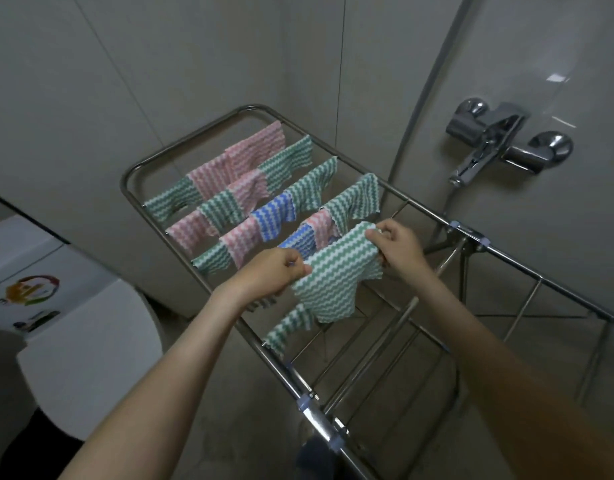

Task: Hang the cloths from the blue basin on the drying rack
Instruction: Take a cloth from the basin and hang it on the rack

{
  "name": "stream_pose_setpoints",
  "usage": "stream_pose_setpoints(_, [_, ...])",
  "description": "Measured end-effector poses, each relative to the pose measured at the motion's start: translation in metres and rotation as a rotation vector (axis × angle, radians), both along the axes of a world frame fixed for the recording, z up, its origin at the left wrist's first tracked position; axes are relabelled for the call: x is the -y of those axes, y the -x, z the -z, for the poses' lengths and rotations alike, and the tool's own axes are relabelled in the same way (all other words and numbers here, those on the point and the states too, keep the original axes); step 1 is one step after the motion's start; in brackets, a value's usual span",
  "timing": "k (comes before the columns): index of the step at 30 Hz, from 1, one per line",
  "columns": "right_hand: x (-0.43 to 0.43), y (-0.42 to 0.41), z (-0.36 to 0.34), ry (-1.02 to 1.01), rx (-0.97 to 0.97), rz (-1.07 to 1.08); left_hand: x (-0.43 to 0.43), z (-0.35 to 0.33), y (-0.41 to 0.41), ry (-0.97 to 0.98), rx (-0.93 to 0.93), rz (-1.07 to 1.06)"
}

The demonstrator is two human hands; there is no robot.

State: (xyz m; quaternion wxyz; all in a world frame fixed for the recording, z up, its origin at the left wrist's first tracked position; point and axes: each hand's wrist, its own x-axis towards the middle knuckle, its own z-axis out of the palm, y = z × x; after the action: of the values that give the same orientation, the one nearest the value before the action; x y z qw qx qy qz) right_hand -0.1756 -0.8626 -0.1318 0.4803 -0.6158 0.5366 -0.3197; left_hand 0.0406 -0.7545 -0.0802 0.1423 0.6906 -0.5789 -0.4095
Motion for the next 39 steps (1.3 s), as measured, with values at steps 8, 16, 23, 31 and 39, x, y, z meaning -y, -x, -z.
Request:
stream_pose_setpoints(8, [0.011, -0.023, 0.032, -0.018, -0.476, -0.260, 0.035, 0.045, -0.005, -0.091, 0.421, 0.028])
stream_pose_setpoints(16, [0.007, -0.025, 0.057, 0.308, -0.972, -0.771, 0.045, 0.069, 0.024, -0.268, 0.156, 0.193])
stream_pose_setpoints(23, [0.005, -0.031, 0.068, 0.701, -0.967, -0.666, 0.046, 0.074, 0.035, -0.292, 0.233, 0.305])
stream_pose_setpoints(31, [-0.010, -0.022, 0.049, 0.495, -0.885, -0.709, 0.031, 0.075, 0.029, -0.198, 0.219, 0.171])
stream_pose_setpoints(39, [-0.053, -0.039, 0.007, 0.479, -0.699, -0.786, -0.036, 0.038, 0.028, 0.044, 0.280, -0.144])
